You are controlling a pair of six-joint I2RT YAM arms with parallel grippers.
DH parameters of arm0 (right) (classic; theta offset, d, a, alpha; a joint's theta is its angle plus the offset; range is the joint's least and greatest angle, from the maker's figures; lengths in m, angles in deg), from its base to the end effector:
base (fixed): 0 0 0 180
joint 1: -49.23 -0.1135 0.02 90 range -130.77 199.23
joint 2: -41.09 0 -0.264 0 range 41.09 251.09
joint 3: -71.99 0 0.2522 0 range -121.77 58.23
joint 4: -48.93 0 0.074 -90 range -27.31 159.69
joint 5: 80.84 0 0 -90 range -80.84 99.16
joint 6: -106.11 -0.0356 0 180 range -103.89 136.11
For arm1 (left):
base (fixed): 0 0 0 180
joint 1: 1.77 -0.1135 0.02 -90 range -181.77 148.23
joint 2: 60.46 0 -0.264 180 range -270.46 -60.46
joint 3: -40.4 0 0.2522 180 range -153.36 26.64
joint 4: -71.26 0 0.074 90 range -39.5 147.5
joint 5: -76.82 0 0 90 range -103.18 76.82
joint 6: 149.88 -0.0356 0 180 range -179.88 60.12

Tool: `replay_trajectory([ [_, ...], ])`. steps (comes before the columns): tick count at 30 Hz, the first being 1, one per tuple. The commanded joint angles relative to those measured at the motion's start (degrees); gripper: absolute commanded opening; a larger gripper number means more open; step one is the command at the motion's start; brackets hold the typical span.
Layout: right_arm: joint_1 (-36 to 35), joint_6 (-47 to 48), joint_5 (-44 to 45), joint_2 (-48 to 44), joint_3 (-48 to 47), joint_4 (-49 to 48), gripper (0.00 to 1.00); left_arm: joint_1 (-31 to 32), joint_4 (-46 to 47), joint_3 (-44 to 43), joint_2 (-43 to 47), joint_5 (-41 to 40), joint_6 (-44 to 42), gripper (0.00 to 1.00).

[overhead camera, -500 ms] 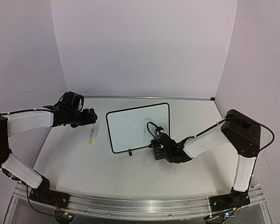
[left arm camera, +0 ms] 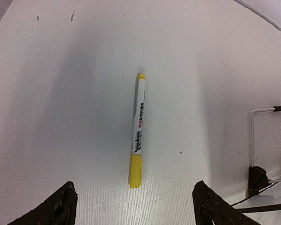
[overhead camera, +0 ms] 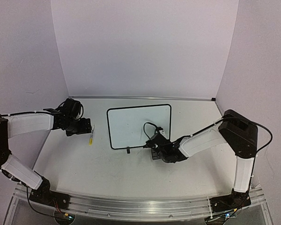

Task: Write a sentence on the whiteboard
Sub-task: Move the whiteboard stand to the center of the board, then pick up the whiteboard marker from the center of the board.

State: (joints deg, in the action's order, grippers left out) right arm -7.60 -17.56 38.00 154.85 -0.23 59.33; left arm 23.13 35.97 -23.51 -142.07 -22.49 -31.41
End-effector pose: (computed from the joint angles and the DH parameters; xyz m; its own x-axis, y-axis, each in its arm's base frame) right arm 0.2223 0.3087 0.1051 -0.6748 -0.1448 -0.7236 -0.2360 0.9714 0.0257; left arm 0.2631 -0.1158 0.2109 -0.7927 -0.1507 -0.5907 -0.0577 0.9832 -0.1734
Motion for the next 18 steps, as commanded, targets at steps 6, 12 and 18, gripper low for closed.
replay_trajectory([
  [6, -0.1, 2.9, -6.2, -13.9, 5.9, -0.1, 0.72, -0.3, -4.0, 0.5, -3.0, 0.9, -0.8, 0.86],
  [12, 0.0, 3.2, -6.8, -23.1, 9.9, 2.9, 0.80, -0.4, -4.1, -1.6, -8.5, 1.5, -2.8, 0.62],
  [18, 4.0, 3.5, -9.2, -27.3, 10.6, 6.8, 0.81, -0.4, -4.4, -5.5, -13.7, 3.9, -4.5, 0.55],
])
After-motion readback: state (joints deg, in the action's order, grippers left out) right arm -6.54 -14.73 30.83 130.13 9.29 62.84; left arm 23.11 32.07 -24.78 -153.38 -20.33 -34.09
